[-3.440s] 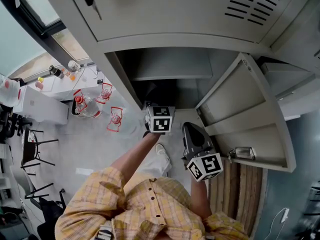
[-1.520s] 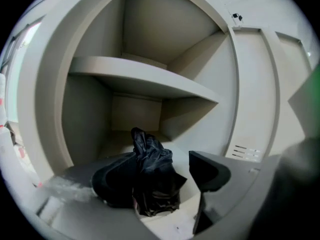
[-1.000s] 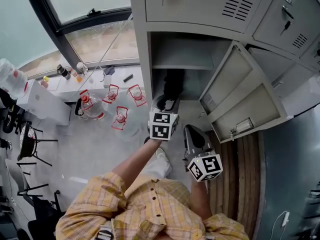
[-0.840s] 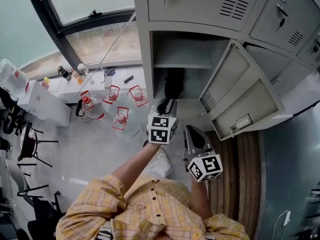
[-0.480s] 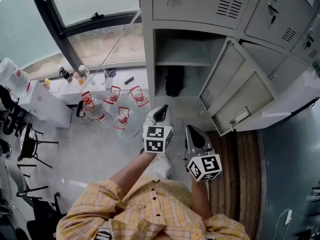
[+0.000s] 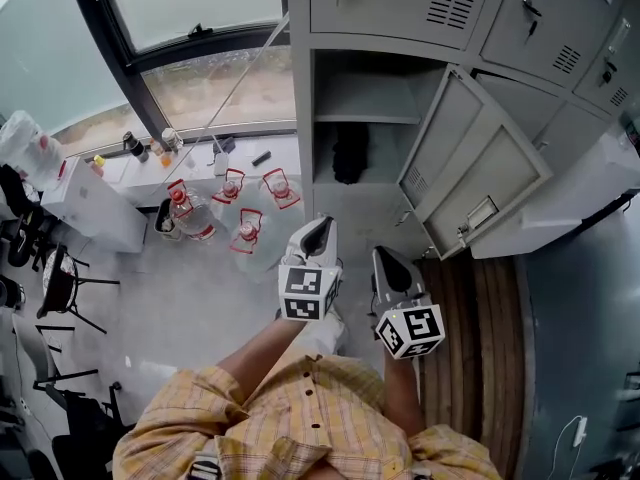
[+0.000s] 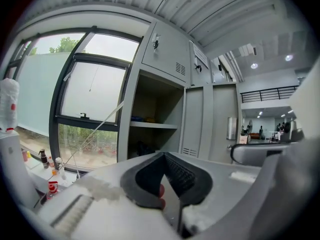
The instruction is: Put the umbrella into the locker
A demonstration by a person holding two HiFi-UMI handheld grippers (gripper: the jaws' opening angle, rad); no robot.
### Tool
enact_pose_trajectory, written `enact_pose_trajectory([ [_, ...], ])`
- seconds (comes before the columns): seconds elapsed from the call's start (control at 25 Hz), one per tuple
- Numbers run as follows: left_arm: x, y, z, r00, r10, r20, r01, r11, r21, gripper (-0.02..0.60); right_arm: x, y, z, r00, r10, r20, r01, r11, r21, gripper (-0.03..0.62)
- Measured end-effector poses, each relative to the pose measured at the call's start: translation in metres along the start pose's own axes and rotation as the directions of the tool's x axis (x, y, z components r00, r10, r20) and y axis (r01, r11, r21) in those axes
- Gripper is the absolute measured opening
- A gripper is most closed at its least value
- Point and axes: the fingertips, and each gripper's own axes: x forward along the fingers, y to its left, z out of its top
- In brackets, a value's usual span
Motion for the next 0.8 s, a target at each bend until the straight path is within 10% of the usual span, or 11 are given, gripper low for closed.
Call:
enact_pose_trajectory([
  [0.8, -0.06, -0.02, -0.015, 0.999, -0.013, 0.038, 0.012, 1.0, 0.014, -0.005, -0.033, 0.013, -0.005, 1.0, 0.001, -0.004, -0.001, 1.0, -0.022, -0.002],
])
